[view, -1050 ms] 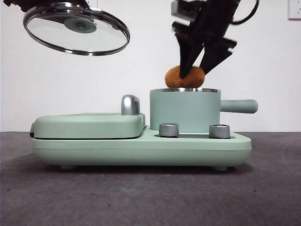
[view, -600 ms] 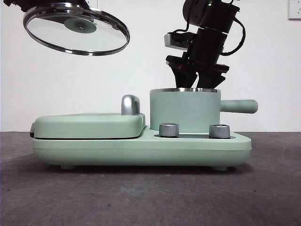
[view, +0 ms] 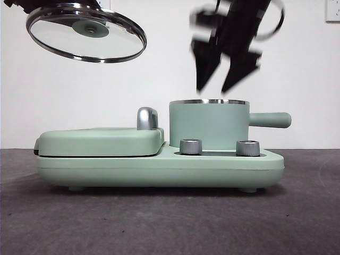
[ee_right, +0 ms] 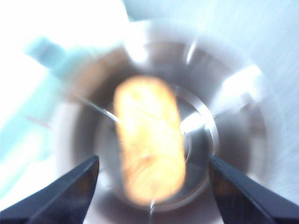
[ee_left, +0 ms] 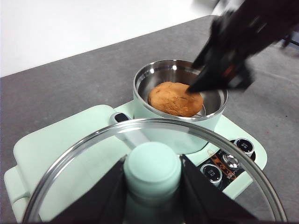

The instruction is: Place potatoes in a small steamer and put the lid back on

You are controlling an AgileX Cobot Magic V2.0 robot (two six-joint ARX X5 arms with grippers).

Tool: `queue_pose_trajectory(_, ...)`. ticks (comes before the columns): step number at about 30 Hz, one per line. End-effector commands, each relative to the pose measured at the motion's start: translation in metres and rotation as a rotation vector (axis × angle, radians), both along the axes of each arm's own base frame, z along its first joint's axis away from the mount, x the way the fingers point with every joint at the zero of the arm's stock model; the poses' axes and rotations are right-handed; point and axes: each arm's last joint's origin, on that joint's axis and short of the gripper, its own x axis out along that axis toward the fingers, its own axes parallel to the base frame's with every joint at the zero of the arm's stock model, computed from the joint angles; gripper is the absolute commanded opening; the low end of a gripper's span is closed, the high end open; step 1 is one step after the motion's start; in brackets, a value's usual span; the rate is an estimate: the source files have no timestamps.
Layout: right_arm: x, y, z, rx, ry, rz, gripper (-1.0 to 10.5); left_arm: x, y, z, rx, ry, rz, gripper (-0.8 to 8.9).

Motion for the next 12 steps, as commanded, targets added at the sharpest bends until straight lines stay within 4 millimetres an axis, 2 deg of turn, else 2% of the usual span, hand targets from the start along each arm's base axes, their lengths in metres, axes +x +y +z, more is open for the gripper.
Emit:
queue_pose_trajectory(1,-0.024,-0.006,0.038,0.076,-0.058,0.046,3.6,0.000,-0.001,0.008,-0.011,-0.040,-0.005,0.17)
queue_pose_trajectory(3,-0.048,-0.015,0.060,0.102,-0.114,0.054,3.6,0.000,-0.001,0.006,-0.004,-0.025,-0.005,0.16)
queue_pose_trajectory(5,-0.075,-0.028,0.067,0.121,-0.168,0.052,3.6,0.000,-0.001,0.006,-0.002,-0.021,-0.005,0.16)
queue_pose_trajectory(9,-0.122,-0.052,0.053,0.124,-0.228,0.012,3.6,0.000,-0.001,0.006,-0.004,-0.023,-0.005,0.17)
queue_pose_trajectory(12,-0.145,-0.063,0.041,0.137,-0.251,-0.005,3.6,0.000,-0.001,0.006,-0.004,-0.024,-0.005,0.16)
